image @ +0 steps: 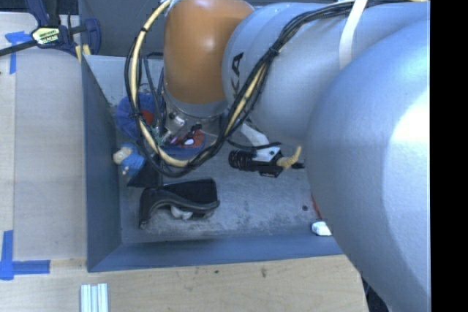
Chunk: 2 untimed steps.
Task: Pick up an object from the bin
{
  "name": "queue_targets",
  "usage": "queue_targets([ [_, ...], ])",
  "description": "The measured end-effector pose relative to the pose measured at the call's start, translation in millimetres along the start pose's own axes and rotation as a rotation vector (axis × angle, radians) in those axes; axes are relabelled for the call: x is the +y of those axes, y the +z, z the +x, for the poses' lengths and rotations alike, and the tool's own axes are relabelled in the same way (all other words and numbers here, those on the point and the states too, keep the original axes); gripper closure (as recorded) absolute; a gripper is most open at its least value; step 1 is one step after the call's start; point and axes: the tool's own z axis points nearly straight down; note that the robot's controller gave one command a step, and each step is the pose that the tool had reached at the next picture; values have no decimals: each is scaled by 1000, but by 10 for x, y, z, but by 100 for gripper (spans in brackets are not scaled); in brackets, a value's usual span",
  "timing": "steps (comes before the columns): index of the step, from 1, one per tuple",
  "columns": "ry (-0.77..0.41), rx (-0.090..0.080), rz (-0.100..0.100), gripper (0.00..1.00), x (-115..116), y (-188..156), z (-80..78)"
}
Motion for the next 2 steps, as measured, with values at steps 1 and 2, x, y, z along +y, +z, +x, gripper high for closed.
queue_targets([
  [1, 161, 3, 12, 100, -47, 621, 24],
  [2, 155, -3, 1, 100, -285, -416, -267],
])
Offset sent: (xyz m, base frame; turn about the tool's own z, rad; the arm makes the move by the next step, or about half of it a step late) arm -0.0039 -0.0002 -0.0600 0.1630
